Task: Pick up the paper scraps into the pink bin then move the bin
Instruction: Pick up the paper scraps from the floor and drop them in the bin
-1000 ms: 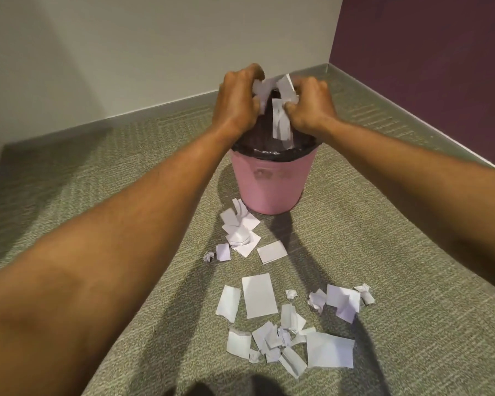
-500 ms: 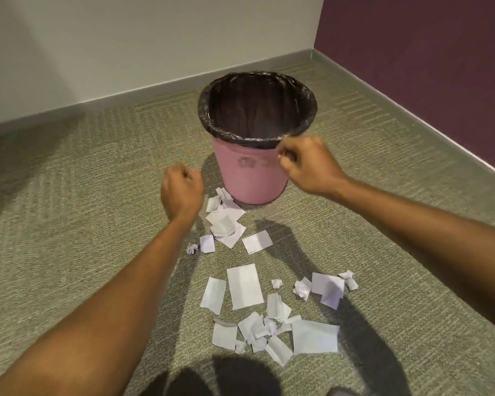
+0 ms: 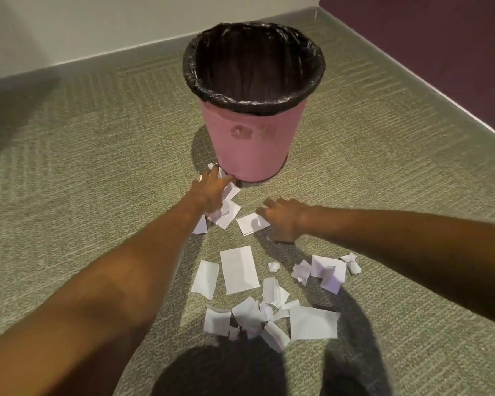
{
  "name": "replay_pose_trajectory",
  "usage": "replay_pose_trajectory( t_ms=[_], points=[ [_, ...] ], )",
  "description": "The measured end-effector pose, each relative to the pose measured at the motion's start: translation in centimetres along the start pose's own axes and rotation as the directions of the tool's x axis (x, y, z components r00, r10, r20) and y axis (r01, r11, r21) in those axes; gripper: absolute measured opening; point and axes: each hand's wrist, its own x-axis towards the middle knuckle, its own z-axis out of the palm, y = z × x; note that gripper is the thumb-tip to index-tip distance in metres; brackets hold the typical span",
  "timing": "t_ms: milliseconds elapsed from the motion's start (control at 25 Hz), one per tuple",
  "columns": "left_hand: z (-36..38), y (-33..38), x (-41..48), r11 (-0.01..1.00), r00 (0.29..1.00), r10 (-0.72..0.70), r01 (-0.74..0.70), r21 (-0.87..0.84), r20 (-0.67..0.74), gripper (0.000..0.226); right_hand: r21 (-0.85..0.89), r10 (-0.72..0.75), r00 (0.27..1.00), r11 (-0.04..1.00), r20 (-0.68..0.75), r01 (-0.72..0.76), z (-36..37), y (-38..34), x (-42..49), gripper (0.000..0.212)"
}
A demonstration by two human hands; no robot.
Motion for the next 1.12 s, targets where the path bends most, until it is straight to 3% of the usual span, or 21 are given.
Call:
replay_pose_trajectory(
  t_ms=[160,240,400,520,640,800,920,1000,1120],
  points=[
    [-0.1,-0.2,2.3,0.988,0.974,0.034,-0.066,0.136,0.224,0.106,0.07,0.017,0.992,0.998,-0.122,-0.009,1.7,-2.4,4.1,0.066],
    [-0.8,0.0,2.5,0.981,0.962,0.077,-0.121,0.155,0.262,0.102,0.143,0.058,0.985,0.989,-0.163,-0.035,2.1,-3.4,5.9,0.069],
    [-0.7,-0.6,2.5,0.98,0.964,0.145,-0.171,0.101,0.223,0.095,0.203,0.091,0.982,0.978,-0.168,-0.056,3.0,-4.1,8.7,0.077],
    [-0.1,-1.4,1.8,0.98,0.967,0.17,-0.187,0.071,0.191,0.097,0.126,0.022,0.962,0.992,-0.271,0.012,4.0,-3.9,8.7,0.054],
    [-0.1,-1.2,0.6,0.966,0.964,0.224,-0.238,0.097,0.142,0.075,0.018,-0.096,0.924,0.994,-0.37,0.11,5.3,-3.6,7.6,0.039],
    [1.2,-0.8,-1.2,0.959,0.957,0.271,-0.277,0.059,0.102,0.04,-0.072,-0.173,0.926,0.985,-0.336,0.157,6.7,-2.6,5.4,0.037],
    [2.2,-1.0,-2.5,0.95,0.944,0.311,-0.313,0.002,0.11,0.033,-0.006,-0.191,0.929,0.98,-0.317,0.199,7.0,-1.0,3.2,0.031],
    [2.5,-0.7,-3.9,0.941,0.94,0.333,-0.337,0.037,0.079,0.026,0.032,-0.176,0.952,0.981,-0.252,0.19,7.1,-0.1,1.9,0.04],
    [3.1,-0.2,-6.3,0.956,0.955,0.291,-0.292,0.007,0.059,0.022,0.085,-0.024,0.993,0.996,-0.115,0.034,7.6,0.0,0.2,0.066]
  ],
)
